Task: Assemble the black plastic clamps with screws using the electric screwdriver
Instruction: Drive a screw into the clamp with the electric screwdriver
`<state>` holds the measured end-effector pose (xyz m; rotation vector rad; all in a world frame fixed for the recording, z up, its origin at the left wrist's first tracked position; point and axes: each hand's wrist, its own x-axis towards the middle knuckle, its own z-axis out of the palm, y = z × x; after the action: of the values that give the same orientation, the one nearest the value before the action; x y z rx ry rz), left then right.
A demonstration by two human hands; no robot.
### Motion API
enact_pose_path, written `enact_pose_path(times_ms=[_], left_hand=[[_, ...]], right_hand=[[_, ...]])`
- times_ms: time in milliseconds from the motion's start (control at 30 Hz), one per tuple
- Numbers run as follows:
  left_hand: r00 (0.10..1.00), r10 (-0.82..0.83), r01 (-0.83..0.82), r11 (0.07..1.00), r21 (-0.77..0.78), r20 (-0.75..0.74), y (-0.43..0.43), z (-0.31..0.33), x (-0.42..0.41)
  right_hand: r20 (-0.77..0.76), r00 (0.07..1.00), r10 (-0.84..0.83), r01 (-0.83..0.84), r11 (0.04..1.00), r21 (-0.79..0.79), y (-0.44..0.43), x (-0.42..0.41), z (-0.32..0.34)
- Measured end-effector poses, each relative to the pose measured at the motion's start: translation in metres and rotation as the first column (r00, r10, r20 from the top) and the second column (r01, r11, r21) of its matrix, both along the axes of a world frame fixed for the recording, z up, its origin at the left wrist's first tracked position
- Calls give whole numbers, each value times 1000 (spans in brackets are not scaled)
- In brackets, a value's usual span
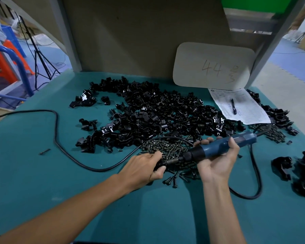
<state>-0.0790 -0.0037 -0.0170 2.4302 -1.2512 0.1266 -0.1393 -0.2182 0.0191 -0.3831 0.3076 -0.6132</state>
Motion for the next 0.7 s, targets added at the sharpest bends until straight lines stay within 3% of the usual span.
enact_pose_path(times_ms=[167, 333, 700], left_hand=[[991, 44, -45, 999, 10, 123, 0, -1, -1], [976, 63, -62, 998, -11, 208, -1, 0, -2], [977, 101, -86, 992, -89, 189, -1, 6, -7]], right_hand=[[-54, 999, 3, -7, 998, -68, -5, -6, -7], [-34, 998, 47, -48, 998, -30, -7, -21, -24], [-75, 990, 121, -130, 981, -141, -8, -26, -24]])
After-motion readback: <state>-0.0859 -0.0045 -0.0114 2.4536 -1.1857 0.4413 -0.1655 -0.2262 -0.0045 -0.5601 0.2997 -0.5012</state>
